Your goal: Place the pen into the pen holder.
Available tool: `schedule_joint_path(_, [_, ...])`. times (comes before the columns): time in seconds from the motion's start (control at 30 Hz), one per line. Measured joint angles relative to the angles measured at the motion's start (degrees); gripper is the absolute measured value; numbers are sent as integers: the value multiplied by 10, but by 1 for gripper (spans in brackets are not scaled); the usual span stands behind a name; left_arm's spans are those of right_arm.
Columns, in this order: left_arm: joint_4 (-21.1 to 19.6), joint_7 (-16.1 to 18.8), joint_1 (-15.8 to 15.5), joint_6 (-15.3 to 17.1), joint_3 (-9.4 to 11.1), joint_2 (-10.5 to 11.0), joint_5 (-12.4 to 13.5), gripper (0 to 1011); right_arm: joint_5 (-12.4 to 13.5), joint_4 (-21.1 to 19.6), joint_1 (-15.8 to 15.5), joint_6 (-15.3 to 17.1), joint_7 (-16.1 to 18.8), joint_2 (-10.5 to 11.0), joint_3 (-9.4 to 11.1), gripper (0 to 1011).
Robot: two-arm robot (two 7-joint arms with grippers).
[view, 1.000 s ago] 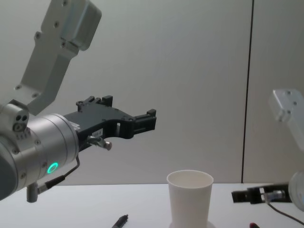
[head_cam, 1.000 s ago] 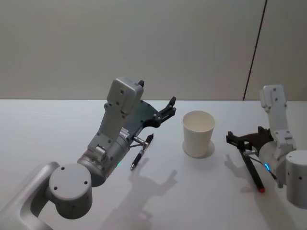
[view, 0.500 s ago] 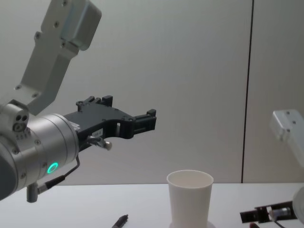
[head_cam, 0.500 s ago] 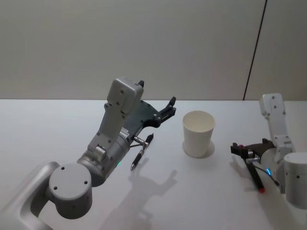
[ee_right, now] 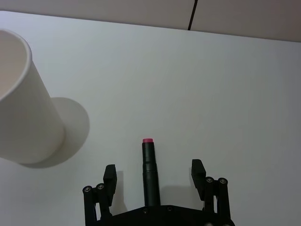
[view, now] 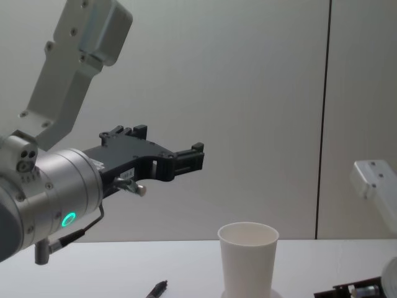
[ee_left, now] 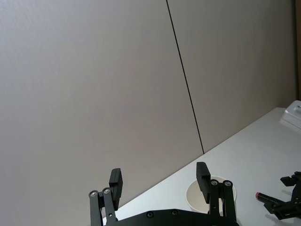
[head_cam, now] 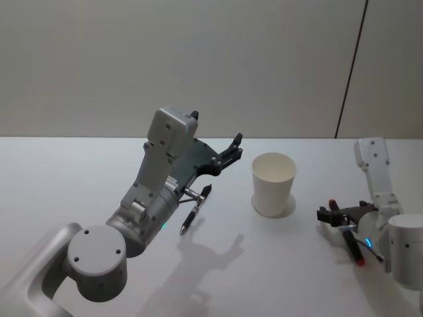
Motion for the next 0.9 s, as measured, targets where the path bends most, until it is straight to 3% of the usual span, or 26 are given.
schedule_joint_path(0.23, [0,0,0,0,0,0,0,1000,-2,12,3,-1,5,-2,0,1002])
schedule_joint_path(0.37, [0,0,0,0,0,0,0,1000,-3,21,6,-1,8,-4,1,951])
schedule_joint_path(0.67, [0,0,0,0,0,0,0,1000,-5,39,13,0,8,-7,1,708])
schedule_joint_path(0.8, [0,0,0,0,0,0,0,1000,-6,44,15,-1,10,-9,2,515])
schedule_joint_path(0.9, [0,0,0,0,0,0,0,1000,-7,48,16,-3,11,-10,2,457])
